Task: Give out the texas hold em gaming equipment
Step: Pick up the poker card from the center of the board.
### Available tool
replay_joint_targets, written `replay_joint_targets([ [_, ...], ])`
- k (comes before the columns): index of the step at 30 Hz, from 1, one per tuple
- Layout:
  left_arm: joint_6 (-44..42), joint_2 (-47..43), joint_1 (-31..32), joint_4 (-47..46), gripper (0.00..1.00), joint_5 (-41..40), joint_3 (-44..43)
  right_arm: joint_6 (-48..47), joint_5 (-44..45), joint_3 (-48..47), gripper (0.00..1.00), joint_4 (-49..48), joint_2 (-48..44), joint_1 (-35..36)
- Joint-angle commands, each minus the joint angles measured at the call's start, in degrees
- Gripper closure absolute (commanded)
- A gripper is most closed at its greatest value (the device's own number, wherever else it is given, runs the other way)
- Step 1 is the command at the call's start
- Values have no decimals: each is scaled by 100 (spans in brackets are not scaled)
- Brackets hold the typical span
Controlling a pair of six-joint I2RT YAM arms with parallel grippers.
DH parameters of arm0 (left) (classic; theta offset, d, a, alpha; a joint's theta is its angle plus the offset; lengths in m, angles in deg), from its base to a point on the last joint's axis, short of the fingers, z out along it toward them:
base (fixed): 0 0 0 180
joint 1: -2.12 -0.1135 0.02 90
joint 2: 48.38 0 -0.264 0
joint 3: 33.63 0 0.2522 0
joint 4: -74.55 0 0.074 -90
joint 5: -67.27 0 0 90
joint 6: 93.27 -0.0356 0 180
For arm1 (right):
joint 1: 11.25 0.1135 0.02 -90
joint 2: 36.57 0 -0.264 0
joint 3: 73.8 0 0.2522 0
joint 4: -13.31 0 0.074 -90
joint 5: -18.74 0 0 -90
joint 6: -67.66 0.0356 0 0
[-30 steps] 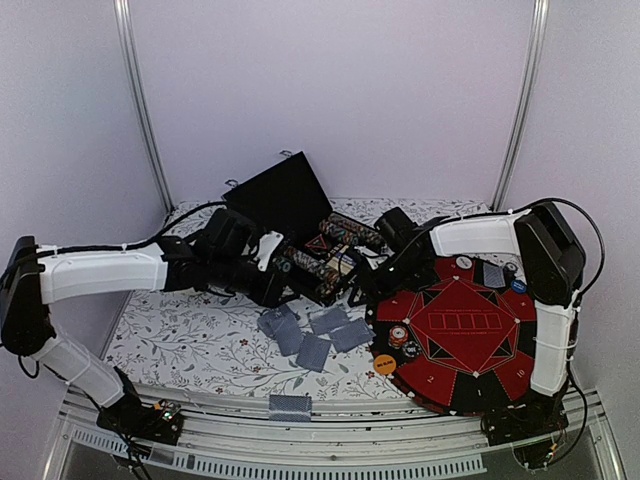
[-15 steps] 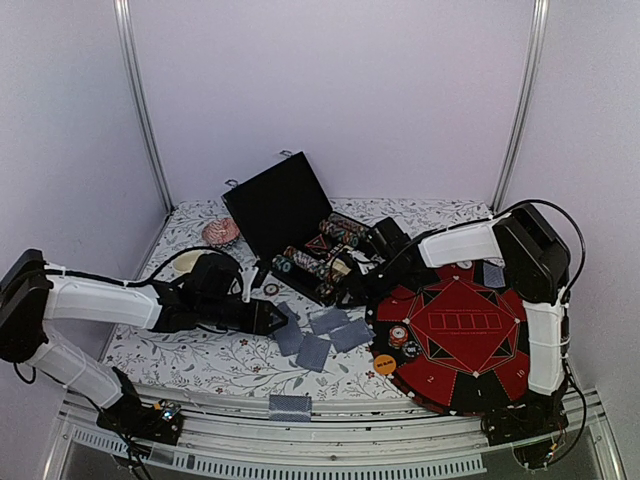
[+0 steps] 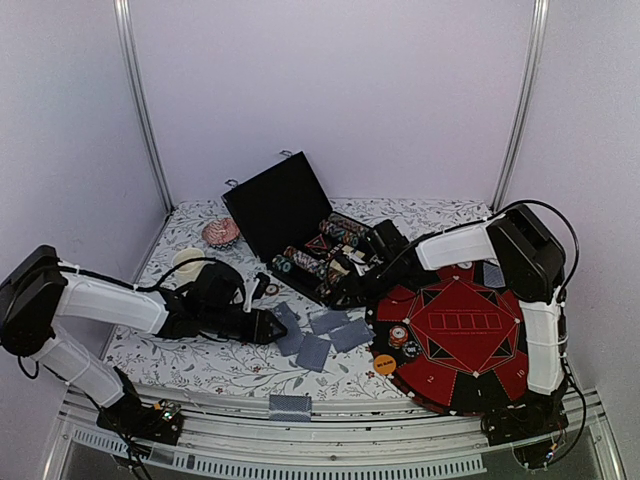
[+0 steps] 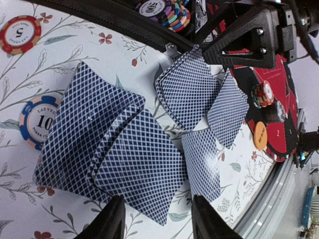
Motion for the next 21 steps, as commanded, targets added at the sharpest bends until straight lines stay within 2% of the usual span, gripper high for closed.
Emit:
replay_joint_targets([
  [1, 73, 115, -10, -285, 52, 72, 196, -44, -254, 3, 54, 46, 360, 44],
  [7, -28, 405, -21, -442, 53, 128, 129, -37, -440, 52, 58, -109, 416, 44],
  [16, -143, 594, -42, -662, 54, 239, 62, -15, -796, -12, 78, -235, 575, 43],
  [18, -151, 620, -43, -703, 59, 257, 64, -10, -874, -23, 84, -259, 595, 44],
  [21, -178, 658, -39, -808, 72, 334, 12, -19, -940, -56, 92, -270, 590, 44],
])
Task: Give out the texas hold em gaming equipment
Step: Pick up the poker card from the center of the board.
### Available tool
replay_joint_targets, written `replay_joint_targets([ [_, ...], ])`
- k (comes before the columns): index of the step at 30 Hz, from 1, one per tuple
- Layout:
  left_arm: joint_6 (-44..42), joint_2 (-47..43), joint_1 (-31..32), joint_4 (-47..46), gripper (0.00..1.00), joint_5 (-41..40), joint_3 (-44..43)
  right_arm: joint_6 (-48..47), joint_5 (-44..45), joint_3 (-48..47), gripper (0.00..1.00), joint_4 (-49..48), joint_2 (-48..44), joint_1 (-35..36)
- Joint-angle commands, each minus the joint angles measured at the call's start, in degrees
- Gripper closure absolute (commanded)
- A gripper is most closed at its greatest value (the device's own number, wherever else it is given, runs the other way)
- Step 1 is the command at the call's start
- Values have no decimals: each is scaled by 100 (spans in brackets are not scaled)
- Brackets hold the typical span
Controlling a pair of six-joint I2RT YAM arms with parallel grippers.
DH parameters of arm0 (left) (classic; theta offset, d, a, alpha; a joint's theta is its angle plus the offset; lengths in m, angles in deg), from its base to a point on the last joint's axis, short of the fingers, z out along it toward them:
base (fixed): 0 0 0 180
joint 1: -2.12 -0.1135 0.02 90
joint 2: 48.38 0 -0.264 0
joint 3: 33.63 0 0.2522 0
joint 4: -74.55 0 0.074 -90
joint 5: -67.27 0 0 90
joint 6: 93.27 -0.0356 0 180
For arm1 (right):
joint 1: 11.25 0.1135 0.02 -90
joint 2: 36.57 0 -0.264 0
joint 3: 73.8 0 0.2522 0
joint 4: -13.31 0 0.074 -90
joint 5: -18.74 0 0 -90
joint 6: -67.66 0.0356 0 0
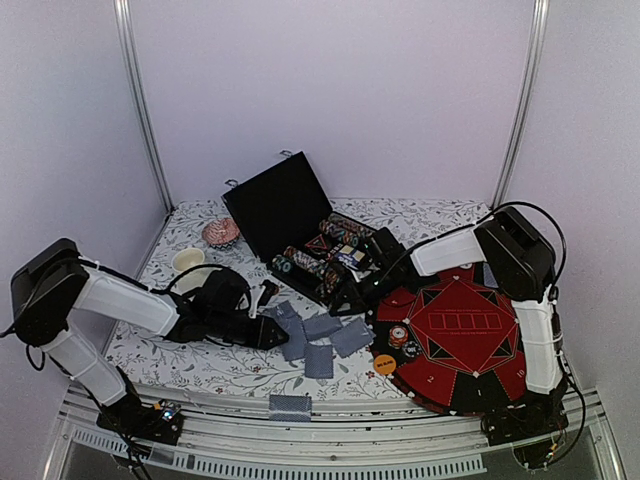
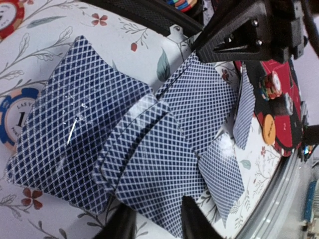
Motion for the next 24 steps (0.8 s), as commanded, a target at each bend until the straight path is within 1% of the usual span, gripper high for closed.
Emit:
replay_joint_targets([
  [1, -105, 82, -38, -264, 78, 160, -122, -26, -97, -53, 94, 140, 196, 44],
  [4, -154, -74, -44, -242, 98, 186, -152, -37, -148, -82, 97, 103, 136, 35],
  [5, -182, -151, -42, -220, 100, 179, -140, -29, -166, -86, 97, 77, 114, 36],
  [9, -352, -398, -42, 49, 100, 134, -195, -57, -203, -134, 98, 51, 8, 18],
  [12, -760, -498, -38, 701, 100, 77, -508, -104, -198, -164, 98, 42, -108, 9],
  [14, -1266, -515, -62, 1437, 100, -13, -869, -152, -172, -196, 97, 35, -189, 9],
  [18, -2391, -313, -283, 3189, 100, -253, -2039, -321, -148, -252, 98, 58, -310, 9],
  [20, -2737, -111, -503, 3945, 100, -271, -2499, -395, -137, -250, 98, 63, -379, 9],
  [24, -3157, 312, -851, 4883, 100, -202, -3008, -522, -121, -241, 98, 72, -540, 9],
])
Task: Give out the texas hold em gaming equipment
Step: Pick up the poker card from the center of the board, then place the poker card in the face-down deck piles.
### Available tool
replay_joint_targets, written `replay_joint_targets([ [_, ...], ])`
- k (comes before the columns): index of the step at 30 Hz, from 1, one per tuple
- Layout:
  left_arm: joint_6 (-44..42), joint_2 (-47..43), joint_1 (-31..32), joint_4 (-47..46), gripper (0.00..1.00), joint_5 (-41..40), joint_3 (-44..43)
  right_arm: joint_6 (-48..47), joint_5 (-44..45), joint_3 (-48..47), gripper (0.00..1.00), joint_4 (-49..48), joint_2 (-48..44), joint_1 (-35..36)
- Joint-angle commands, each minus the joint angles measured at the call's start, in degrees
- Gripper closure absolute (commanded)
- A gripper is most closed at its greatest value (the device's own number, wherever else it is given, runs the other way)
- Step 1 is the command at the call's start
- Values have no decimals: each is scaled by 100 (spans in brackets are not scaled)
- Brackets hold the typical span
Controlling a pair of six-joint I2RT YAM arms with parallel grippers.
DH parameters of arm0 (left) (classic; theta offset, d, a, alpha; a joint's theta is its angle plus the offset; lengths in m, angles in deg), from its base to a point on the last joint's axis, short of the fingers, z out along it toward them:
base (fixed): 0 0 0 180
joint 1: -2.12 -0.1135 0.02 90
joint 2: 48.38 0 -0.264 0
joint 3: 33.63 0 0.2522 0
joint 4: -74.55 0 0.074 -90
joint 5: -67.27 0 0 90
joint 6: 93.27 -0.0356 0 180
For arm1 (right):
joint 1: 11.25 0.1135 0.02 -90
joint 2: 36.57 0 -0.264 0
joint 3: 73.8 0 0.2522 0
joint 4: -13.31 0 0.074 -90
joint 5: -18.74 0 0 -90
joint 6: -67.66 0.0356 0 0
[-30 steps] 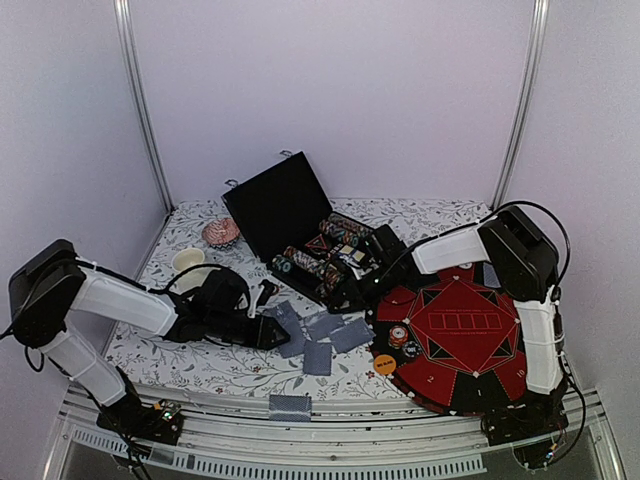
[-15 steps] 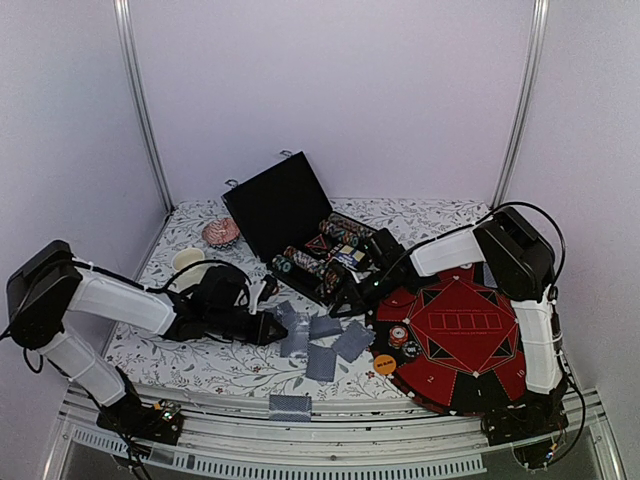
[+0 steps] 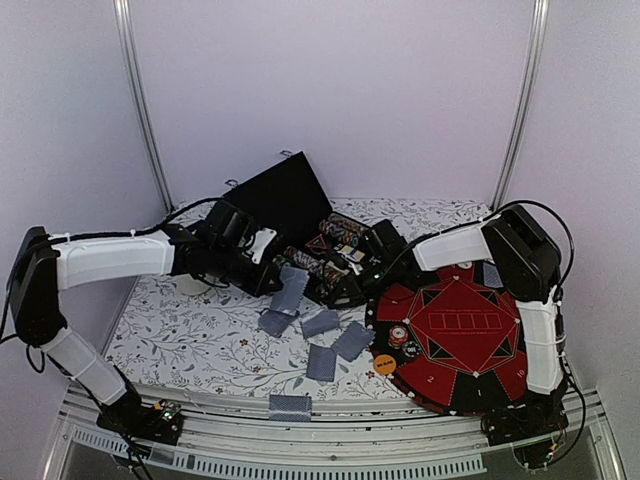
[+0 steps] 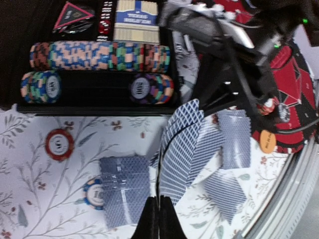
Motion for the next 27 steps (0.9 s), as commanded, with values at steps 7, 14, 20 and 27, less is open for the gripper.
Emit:
replay_joint_targets([
  [7, -1367, 905, -614, 2392, 100, 288, -866, -601, -129, -143, 98, 282, -662, 9],
  [14, -1677, 1419, -751, 2272, 100, 681, -1186, -1444, -150, -399, 98, 1140, -846, 9],
  [20, -1943, 1779, -790, 2303, 100, 718, -1609, -2017, -629, -650, 98, 1516, -879, 9],
  [27, -1907, 1908, -820, 2404, 73, 586, -1730, -2473, -935, -1157, 98, 1789, -612, 10],
])
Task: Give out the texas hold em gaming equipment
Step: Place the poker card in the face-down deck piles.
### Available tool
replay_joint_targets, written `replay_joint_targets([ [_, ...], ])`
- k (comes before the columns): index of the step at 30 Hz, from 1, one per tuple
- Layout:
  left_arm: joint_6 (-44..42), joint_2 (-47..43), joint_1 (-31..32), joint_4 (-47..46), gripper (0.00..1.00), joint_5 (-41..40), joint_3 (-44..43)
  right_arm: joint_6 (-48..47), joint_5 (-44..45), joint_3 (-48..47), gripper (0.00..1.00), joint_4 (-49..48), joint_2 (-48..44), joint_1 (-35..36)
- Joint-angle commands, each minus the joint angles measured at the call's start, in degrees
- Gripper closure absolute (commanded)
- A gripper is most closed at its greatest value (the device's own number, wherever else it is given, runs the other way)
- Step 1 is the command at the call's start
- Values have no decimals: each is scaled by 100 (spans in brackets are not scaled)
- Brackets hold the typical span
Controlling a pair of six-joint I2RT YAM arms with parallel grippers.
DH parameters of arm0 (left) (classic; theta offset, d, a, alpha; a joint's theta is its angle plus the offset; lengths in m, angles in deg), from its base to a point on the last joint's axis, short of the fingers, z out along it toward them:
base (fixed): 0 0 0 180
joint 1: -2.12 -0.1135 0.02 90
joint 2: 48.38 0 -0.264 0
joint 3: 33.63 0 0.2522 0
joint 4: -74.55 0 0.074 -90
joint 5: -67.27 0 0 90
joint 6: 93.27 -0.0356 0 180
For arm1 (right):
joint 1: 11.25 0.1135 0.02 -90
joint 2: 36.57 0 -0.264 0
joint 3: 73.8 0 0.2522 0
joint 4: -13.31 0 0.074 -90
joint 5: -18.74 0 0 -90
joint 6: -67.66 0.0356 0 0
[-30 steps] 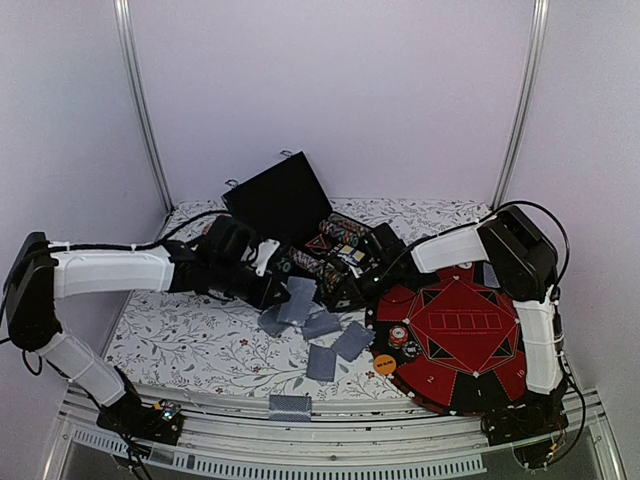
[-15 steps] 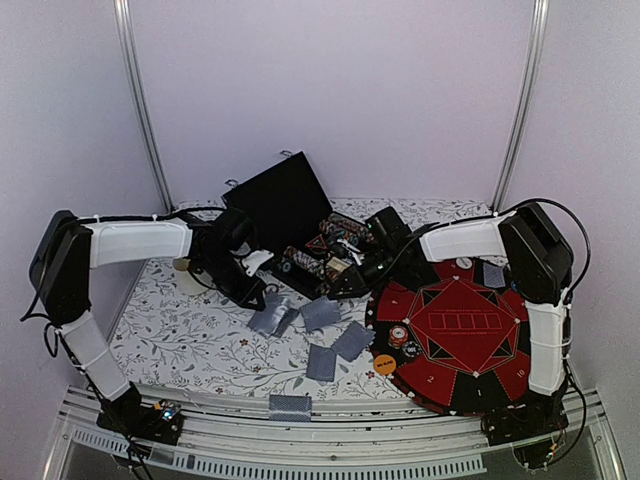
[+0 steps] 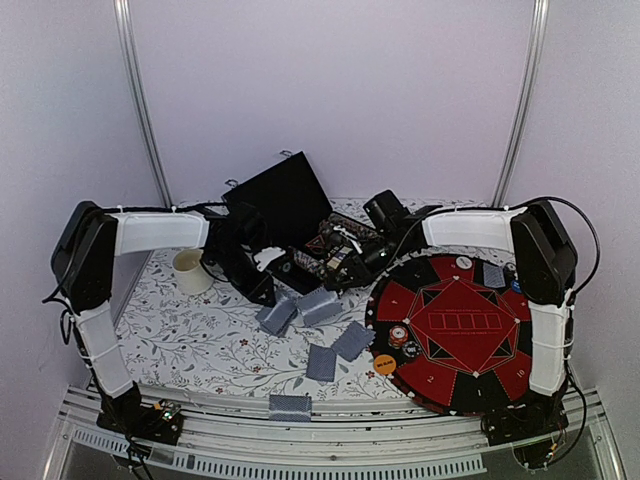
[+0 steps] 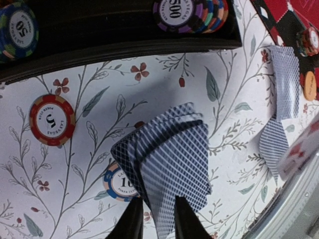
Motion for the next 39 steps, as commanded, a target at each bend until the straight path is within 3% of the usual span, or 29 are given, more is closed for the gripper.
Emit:
replay_joint_targets([
  [1, -15, -20, -113, 155, 66, -17, -126, -483, -387, -448, 98, 267, 112, 17],
  [6, 243, -459, -266, 196, 43, -292, -101, -964, -479, -1283, 98, 723, 742, 49],
  [11, 806, -1208, -678, -406, 41, -376, 421, -1448, -446, -2354, 98, 1086, 1505, 178],
  [19, 1275, -1818, -924, -1558, 42, 528, 1466, -1781, -247, -3764, 98, 1455, 2676, 409],
  [36, 1246, -1604, -907, -1732, 42, 851, 1685, -2313, 144, -3984, 99, 1341, 2987, 660],
  [39, 1263, -1607, -906, -1731, 42, 842, 1729, -2246, 310, -3979, 93, 1173, 2986, 669],
])
